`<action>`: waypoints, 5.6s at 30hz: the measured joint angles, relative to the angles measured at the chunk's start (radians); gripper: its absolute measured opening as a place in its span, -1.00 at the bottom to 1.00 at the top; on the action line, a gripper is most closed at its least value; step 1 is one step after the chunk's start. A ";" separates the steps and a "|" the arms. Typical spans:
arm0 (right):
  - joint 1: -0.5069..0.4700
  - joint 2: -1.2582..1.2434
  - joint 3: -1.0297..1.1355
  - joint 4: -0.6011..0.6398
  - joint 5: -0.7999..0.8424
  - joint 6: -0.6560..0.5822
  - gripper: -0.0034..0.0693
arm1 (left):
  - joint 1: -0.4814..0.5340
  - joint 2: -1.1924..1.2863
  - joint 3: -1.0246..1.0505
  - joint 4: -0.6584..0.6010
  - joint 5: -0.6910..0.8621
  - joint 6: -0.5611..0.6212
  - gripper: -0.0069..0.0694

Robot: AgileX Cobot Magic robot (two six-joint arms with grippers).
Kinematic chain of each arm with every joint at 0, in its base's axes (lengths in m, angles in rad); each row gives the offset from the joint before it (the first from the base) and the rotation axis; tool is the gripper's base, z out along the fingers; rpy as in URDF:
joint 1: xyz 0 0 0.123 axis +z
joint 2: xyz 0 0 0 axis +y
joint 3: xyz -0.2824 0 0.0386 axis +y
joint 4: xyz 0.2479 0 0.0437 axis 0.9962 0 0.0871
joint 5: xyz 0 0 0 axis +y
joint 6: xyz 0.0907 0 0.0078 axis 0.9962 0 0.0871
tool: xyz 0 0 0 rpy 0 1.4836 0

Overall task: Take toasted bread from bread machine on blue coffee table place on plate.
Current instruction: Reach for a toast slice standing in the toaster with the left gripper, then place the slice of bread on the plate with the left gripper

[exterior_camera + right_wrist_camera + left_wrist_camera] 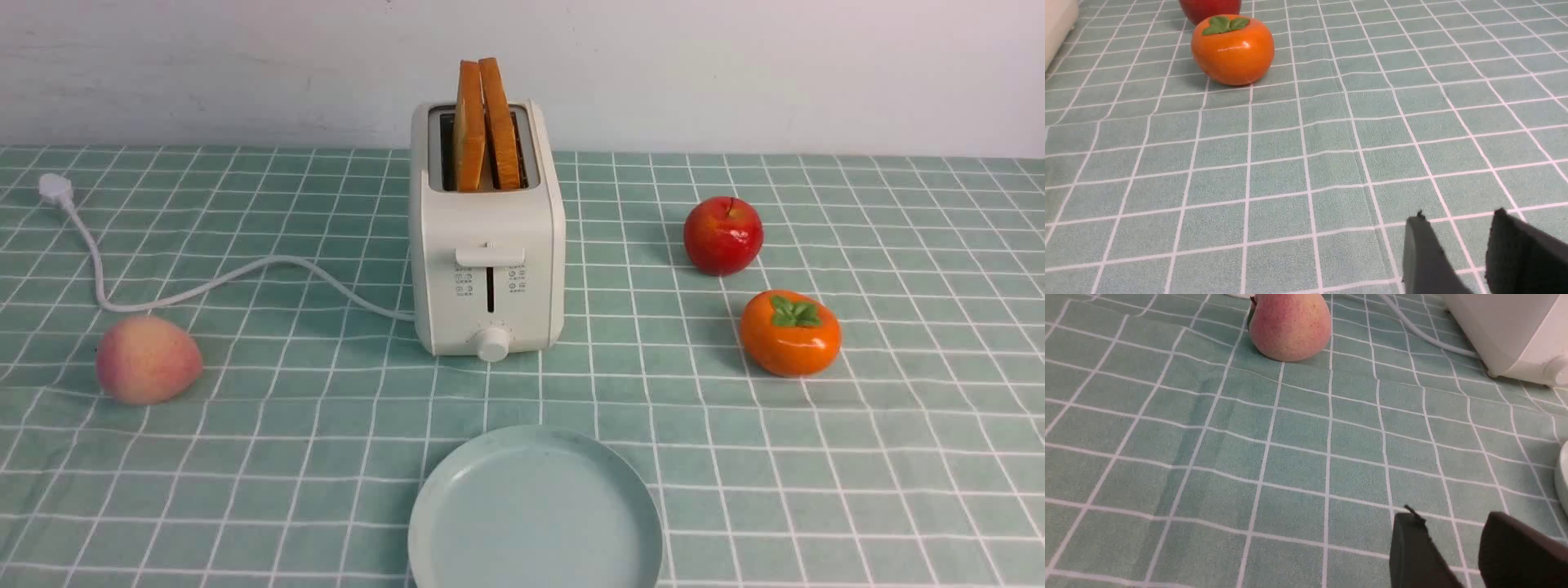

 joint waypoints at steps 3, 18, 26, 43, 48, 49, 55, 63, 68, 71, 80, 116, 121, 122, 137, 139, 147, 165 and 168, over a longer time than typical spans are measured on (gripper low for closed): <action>0.000 0.000 0.000 0.000 0.000 0.000 -0.25 | 0.000 0.000 0.000 -0.010 -0.012 0.000 -0.19; 0.000 0.000 0.000 0.000 0.000 0.005 -0.25 | 0.000 0.000 0.000 -0.251 -0.332 -0.002 -0.19; 0.000 0.000 0.000 -0.009 0.000 -0.001 -0.25 | 0.000 0.000 0.000 -0.342 -0.498 -0.027 -0.23; 0.000 0.000 0.013 -0.041 -0.261 0.014 -0.25 | 0.000 0.262 -0.671 -0.163 0.402 -0.036 -0.86; 0.000 0.000 0.013 0.095 -0.303 0.196 -0.25 | 0.000 0.518 -0.745 -0.155 0.750 -0.016 -0.86; 0.000 0.000 0.013 0.131 -0.323 0.244 -0.25 | 0.000 0.562 -0.745 -0.156 0.788 -0.003 -0.86; 0.000 0.000 0.013 0.224 -0.398 0.390 -0.25 | 0.000 0.706 -0.726 -0.208 0.836 0.126 -0.86; 0.035 0.006 -0.127 0.248 -0.250 0.551 -0.35 | 0.000 0.788 -0.721 -0.251 0.738 0.179 -0.86; 0.119 0.202 -0.454 0.213 0.020 0.523 -0.64 | 0.000 0.915 -0.736 -0.336 0.657 0.222 -0.86; 0.199 0.389 -0.673 0.210 0.249 0.400 -0.74 | 0.000 1.016 -0.770 -0.460 0.618 0.338 -0.86; 0.374 0.733 -0.932 0.236 0.645 0.092 -0.80 | -0.113 1.318 -1.033 -0.429 0.600 0.318 -0.86; 0.377 0.751 -0.807 0.258 0.508 0.083 -0.72 | -0.201 1.976 -1.766 -0.458 0.167 0.541 0.39; 0.377 0.751 -0.807 0.258 0.508 0.083 -0.70 | -0.201 1.976 -1.766 -0.406 0.153 0.544 -0.36; 0.377 0.751 -0.807 0.258 0.508 0.083 -0.70 | -0.201 1.976 -1.766 -0.403 0.153 0.544 -0.40; 0.377 0.751 -0.807 0.258 0.508 0.083 -0.63 | -0.201 1.671 -1.766 -0.253 0.382 0.490 -0.62; 0.377 0.751 -0.807 0.258 0.508 0.083 -0.62 | -0.201 1.576 -1.768 -0.246 0.522 0.433 -0.62; 0.377 0.751 -0.807 0.259 0.509 0.082 -0.61 | -0.201 1.523 -1.608 -0.488 0.940 0.464 -0.62; 0.377 0.751 -0.807 0.262 0.510 0.082 -0.59 | -0.201 1.748 -1.108 -0.982 0.688 0.881 -0.61; 0.377 0.751 -0.807 0.262 0.510 0.082 -0.58 | -0.201 1.782 -1.107 -0.973 0.649 0.883 -0.45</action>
